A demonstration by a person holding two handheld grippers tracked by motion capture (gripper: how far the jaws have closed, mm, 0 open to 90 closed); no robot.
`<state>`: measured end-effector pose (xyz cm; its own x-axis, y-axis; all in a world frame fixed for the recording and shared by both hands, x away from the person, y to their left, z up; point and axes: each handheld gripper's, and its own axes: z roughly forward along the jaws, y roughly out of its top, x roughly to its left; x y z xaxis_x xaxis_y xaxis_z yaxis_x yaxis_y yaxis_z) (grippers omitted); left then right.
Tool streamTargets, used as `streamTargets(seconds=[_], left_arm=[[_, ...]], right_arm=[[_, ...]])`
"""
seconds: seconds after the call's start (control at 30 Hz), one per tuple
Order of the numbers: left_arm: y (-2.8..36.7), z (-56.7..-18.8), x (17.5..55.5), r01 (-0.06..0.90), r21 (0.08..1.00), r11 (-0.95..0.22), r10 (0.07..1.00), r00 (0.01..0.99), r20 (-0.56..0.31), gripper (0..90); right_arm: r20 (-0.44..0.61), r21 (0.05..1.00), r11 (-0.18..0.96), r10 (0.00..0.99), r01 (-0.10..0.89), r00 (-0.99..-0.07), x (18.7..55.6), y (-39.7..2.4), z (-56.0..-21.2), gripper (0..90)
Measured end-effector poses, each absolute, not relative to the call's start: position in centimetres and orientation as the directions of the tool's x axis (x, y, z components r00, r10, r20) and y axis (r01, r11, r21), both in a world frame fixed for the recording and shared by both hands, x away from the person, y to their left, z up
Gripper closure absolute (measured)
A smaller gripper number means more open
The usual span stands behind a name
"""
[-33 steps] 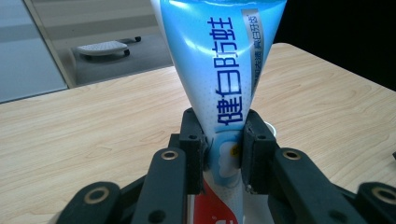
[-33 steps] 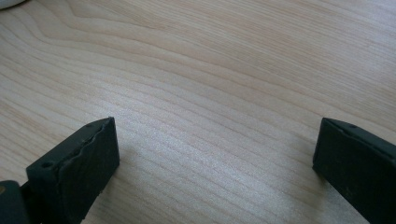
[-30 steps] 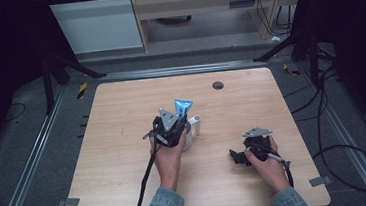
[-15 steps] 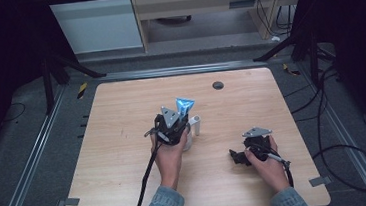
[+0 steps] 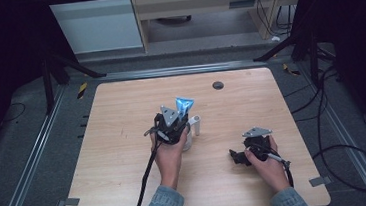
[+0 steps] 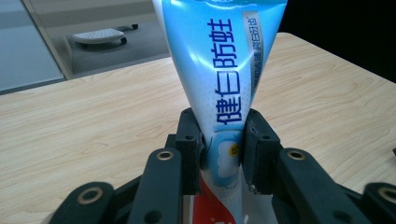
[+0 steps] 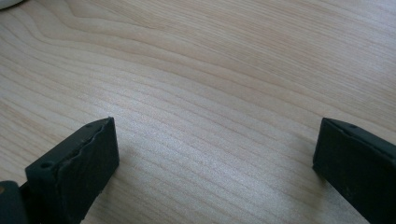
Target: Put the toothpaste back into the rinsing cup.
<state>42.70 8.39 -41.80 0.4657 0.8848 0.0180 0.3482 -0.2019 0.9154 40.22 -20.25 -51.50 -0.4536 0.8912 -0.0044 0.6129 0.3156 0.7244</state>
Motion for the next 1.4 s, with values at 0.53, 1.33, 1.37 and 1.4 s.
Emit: streamTargets(seconds=[0.53, 1.33, 1.37, 1.4], left_arm=[[8.50, -41.85, 42.75, 0.354, 0.913, -0.201, 0.889, 0.457, 0.018, 64.5], [8.80, -41.72, 42.79, 0.357, 0.911, -0.206, 0.899, 0.438, 0.031, 54.2], [8.82, -41.70, 42.80, 0.357, 0.911, -0.206, 0.899, 0.438, 0.032, 53.4], [8.83, -41.70, 42.81, 0.358, 0.911, -0.205, 0.899, 0.437, 0.030, 52.7]], right_arm=[[-0.005, 0.724, 0.316, 0.891, 0.613, -0.453, 40.22, -20.25, -51.50, 0.5], [-0.005, 0.724, 0.316, 0.891, 0.613, -0.453, 40.22, -20.25, -51.50, 0.5], [-0.005, 0.724, 0.316, 0.892, 0.613, -0.453, 40.22, -20.25, -51.50, 0.5], [-0.005, 0.724, 0.316, 0.892, 0.613, -0.453, 40.22, -20.25, -51.50, 0.5]])
